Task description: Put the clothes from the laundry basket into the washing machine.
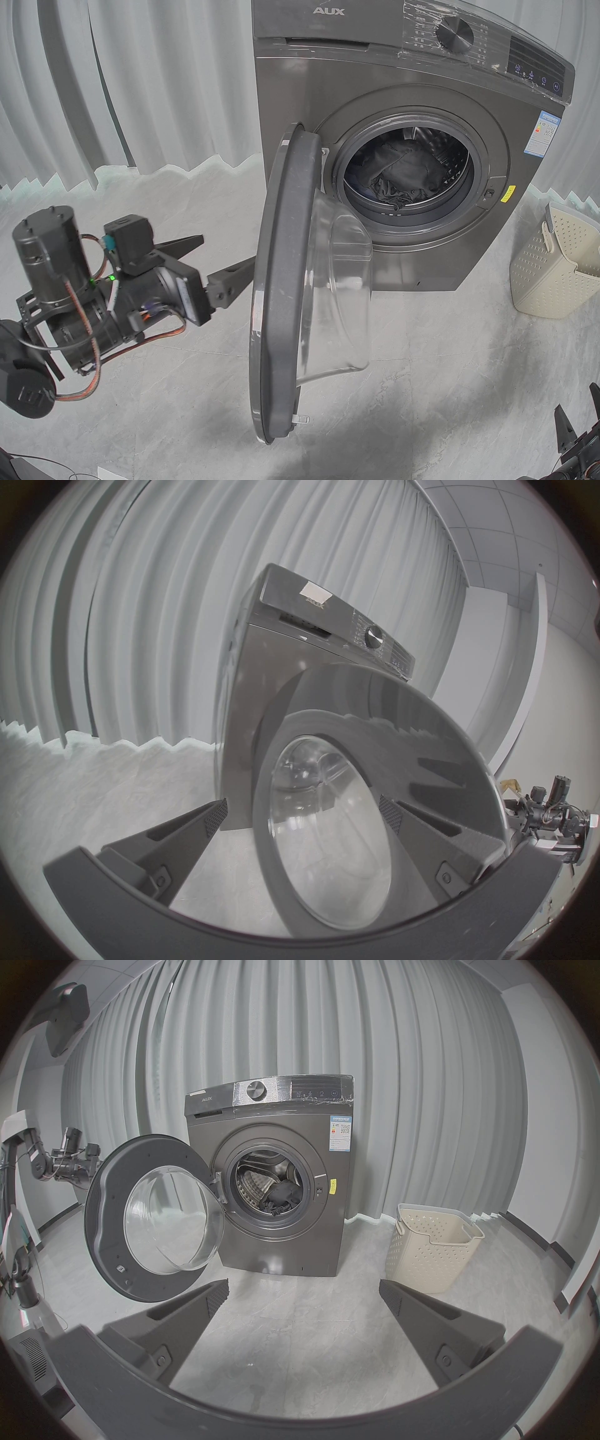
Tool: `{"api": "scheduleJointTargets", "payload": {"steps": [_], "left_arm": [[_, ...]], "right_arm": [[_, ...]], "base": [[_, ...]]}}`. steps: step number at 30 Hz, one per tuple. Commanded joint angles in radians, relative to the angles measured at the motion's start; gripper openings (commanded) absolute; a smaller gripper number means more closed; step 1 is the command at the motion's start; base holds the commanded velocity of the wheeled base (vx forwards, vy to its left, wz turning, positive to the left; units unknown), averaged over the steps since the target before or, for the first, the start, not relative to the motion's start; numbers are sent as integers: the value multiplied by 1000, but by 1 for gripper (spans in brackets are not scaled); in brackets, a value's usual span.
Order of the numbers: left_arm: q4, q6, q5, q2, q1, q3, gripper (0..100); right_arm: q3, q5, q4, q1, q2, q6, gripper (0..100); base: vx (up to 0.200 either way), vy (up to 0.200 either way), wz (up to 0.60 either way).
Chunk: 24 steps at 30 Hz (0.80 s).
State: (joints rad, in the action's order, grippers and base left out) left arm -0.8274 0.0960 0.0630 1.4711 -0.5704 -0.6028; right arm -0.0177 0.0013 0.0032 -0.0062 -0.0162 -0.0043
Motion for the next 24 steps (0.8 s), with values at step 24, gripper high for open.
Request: {"api": "scheduleJointTargets", "payload": {"steps": [24], "left_arm": [[-9, 5, -52, 463, -163, -529, 100]], "right_arm": [[18, 0, 0, 0, 16, 0, 100]], "base": [[0, 0, 0]]}}
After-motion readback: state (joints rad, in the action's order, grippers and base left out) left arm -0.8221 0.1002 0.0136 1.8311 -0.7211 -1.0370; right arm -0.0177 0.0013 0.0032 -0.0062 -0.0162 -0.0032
